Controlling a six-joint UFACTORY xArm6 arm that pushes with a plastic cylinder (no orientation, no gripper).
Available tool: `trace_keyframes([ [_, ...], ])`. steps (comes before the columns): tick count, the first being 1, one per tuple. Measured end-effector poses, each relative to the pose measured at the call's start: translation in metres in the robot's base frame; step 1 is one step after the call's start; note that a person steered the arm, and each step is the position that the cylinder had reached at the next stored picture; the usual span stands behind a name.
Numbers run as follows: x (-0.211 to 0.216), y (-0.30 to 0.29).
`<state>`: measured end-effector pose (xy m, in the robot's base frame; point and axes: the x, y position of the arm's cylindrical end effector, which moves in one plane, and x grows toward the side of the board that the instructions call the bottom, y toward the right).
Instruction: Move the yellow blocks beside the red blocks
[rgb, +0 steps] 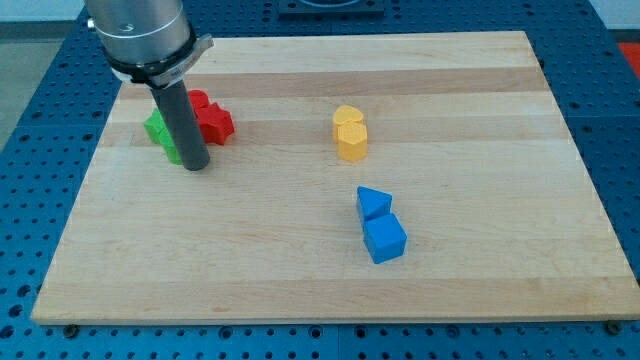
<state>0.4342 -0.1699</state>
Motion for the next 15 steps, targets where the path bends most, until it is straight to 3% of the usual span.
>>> trace_keyframes([
  [1,0.003,0.043],
  [3,0.023,0.189],
  [4,0.027,0.226],
  [6,-0.030,0.175],
  [7,-0.037,0.159],
  [9,-0.039,0.287],
  [10,-0.063,0.274],
  [12,-0.070,0.148],
  [13,-0.072,0.127],
  [15,-0.108,0.219],
])
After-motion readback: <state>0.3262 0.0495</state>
